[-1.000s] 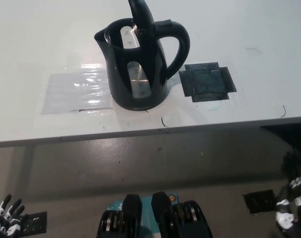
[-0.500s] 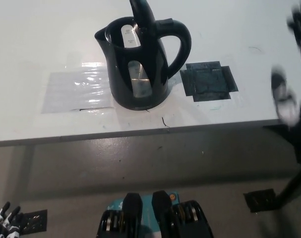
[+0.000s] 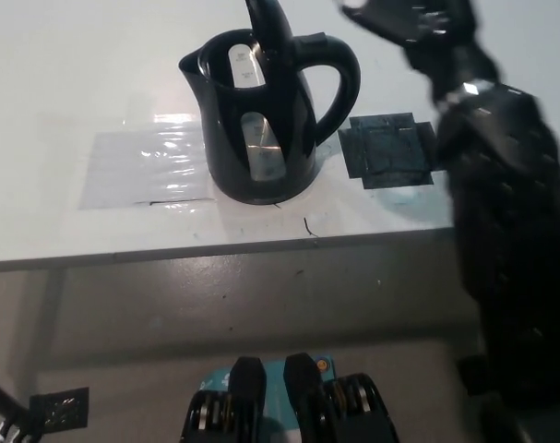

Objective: The robot uses its right hand to push down on the lid of a kettle kept in the middle of the desk to close it

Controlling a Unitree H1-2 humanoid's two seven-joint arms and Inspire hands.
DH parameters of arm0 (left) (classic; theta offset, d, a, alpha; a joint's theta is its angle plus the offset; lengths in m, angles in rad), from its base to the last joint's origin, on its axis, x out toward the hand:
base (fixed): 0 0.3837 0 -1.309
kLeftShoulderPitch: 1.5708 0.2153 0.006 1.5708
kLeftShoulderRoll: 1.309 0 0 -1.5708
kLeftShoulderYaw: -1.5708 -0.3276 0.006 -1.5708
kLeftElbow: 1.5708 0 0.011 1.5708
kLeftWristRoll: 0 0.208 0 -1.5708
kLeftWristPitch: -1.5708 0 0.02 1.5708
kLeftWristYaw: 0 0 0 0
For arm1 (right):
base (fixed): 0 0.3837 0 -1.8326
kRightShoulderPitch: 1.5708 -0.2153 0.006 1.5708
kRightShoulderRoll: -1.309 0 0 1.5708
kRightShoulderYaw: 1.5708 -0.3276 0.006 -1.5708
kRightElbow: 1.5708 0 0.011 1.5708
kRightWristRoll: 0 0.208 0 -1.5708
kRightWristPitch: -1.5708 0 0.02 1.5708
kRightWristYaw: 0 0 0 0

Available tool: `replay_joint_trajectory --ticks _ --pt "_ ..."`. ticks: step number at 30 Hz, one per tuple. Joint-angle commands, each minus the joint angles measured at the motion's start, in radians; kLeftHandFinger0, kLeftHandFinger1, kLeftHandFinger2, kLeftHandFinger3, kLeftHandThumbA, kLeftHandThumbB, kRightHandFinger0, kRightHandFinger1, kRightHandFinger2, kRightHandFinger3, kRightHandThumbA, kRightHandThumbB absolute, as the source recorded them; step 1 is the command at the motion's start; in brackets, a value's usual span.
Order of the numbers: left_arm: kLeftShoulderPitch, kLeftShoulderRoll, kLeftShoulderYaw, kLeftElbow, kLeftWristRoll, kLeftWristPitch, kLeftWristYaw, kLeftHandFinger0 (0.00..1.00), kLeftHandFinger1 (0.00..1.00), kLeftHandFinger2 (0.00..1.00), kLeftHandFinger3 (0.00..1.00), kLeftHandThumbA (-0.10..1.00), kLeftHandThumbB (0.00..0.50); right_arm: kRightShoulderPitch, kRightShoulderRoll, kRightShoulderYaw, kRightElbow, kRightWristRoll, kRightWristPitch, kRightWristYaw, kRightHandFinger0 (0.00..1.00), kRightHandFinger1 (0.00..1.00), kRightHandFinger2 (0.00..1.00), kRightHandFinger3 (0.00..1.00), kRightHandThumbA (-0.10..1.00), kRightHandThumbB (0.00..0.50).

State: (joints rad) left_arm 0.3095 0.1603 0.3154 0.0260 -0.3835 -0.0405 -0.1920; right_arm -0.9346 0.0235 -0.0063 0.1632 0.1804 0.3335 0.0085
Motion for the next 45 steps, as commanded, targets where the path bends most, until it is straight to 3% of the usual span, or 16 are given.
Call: replay_joint_trajectory --ticks 1,6,9,14,19,28,34,42,45 --pt "0.037 -0.003 -0.007 -0.048 -0.033 -0.031 -0.033 1.00 1.00 0.98 1.00 0.19 0.146 -0.212 0.094 -0.110 0.312 0.122 -0.063 -0.020 1.00 1.00 1.00 1.00 0.81 0.081" --pt "0.047 -0.016 -0.018 -0.039 -0.035 -0.041 -0.038 1.00 1.00 0.98 1.00 0.20 0.162 -0.318 0.145 -0.169 0.560 0.122 -0.113 -0.041 1.00 1.00 1.00 1.00 0.81 0.041" --pt "0.054 -0.012 -0.020 -0.042 -0.041 -0.044 -0.045 1.00 1.00 0.98 1.00 0.21 0.156 -0.356 0.161 -0.186 0.656 0.108 -0.151 -0.044 1.00 1.00 1.00 1.00 0.79 0.056" --pt "0.083 -0.015 -0.031 -0.047 -0.044 -0.044 -0.056 1.00 1.00 0.99 1.00 0.22 0.167 -0.404 0.185 -0.195 0.792 0.078 -0.184 -0.057 1.00 1.00 1.00 1.00 0.79 0.038" --pt "0.096 -0.012 -0.032 -0.040 -0.056 -0.050 -0.068 1.00 1.00 0.99 1.00 0.22 0.185 -0.473 0.183 -0.205 0.865 0.076 -0.198 -0.076 1.00 1.00 1.00 1.00 0.75 0.059" --pt "0.108 0.003 -0.036 -0.055 -0.044 -0.017 -0.061 1.00 1.00 0.98 1.00 0.20 0.169 -0.552 0.161 -0.206 0.886 0.066 -0.203 -0.104 1.00 1.00 1.00 1.00 0.72 0.080" --pt "0.108 -0.019 -0.043 -0.045 -0.047 -0.025 -0.056 1.00 1.00 0.95 1.00 0.17 0.174 -0.597 0.173 -0.194 0.943 0.052 -0.202 -0.136 1.00 1.00 1.00 1.00 0.61 0.066" --pt "0.144 -0.038 -0.058 -0.041 -0.047 -0.051 -0.072 1.00 1.00 1.00 1.00 0.19 0.153 -0.621 0.196 -0.162 1.075 0.024 -0.264 -0.143 1.00 1.00 1.00 1.00 0.63 0.066" --pt "0.140 -0.033 -0.059 -0.049 -0.046 -0.044 -0.072 1.00 1.00 1.00 1.00 0.20 0.168 -0.616 0.195 -0.148 1.099 0.012 -0.290 -0.137 1.00 1.00 1.00 1.00 0.63 0.060"
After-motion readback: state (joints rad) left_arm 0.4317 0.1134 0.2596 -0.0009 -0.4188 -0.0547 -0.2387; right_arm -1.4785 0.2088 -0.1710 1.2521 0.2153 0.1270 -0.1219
